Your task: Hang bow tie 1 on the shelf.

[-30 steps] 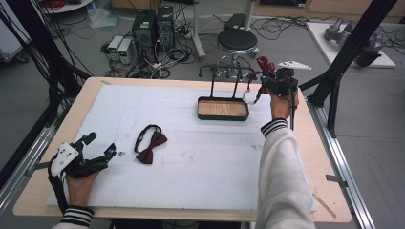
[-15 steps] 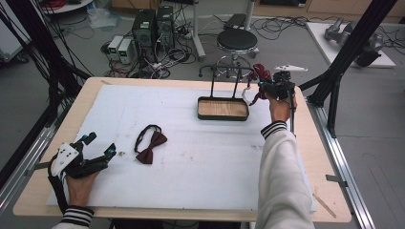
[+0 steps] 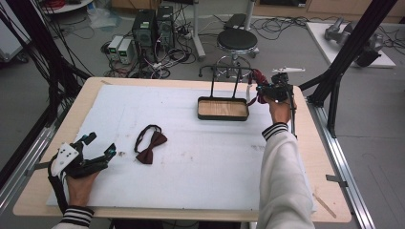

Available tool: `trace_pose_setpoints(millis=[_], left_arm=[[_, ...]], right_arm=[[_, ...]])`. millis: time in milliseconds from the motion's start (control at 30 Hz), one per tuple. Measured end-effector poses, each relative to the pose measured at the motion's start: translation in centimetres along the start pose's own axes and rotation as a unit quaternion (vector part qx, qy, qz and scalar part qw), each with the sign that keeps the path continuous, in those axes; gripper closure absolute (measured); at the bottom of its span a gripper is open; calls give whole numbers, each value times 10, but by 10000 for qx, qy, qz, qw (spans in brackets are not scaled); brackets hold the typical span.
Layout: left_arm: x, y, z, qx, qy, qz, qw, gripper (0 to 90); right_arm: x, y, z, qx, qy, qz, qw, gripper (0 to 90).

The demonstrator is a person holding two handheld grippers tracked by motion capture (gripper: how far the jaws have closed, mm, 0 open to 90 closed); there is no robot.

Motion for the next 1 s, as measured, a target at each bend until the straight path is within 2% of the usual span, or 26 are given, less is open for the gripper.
trace_pose_setpoints(millis=[333, 367, 467, 533, 600, 800, 1000], left_arm=[[0, 0, 0, 3, 2, -5, 10000, 145], [0, 0, 0, 1, 3, -6, 10000, 144], [0, 0, 0, 0, 5, -8, 10000, 144], [0, 0, 0, 5, 3, -5, 10000, 144], [0, 0, 0, 2, 6, -3, 10000, 144], [0, 0, -1, -5, 8, -7, 10000, 145], [0, 0, -1, 14, 15, -16, 10000, 144]], right_arm=[[-1, 1, 2, -47, -116, 51, 9999, 727], [-1, 1, 3, -62, -174, 37, 9998, 692], [1, 2, 5, -85, -174, 121, 9997, 496], [0, 1, 8, 38, -205, 141, 9997, 364], [0, 0, 10, -47, -241, 133, 9996, 276], [-3, -2, 19, -189, -396, 143, 9989, 133], [-19, -10, 33, -158, -707, 24, 9974, 114]])
Point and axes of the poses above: each handheld gripper's, and its own axes: x roughly forward along the jaws, y roughly out of its underside, z roughly to its left, the point moved 10 cm from there along x, roughly forward along the jaws, and after that the axes turned 11 degrees about -x, right-handed, at the moved point
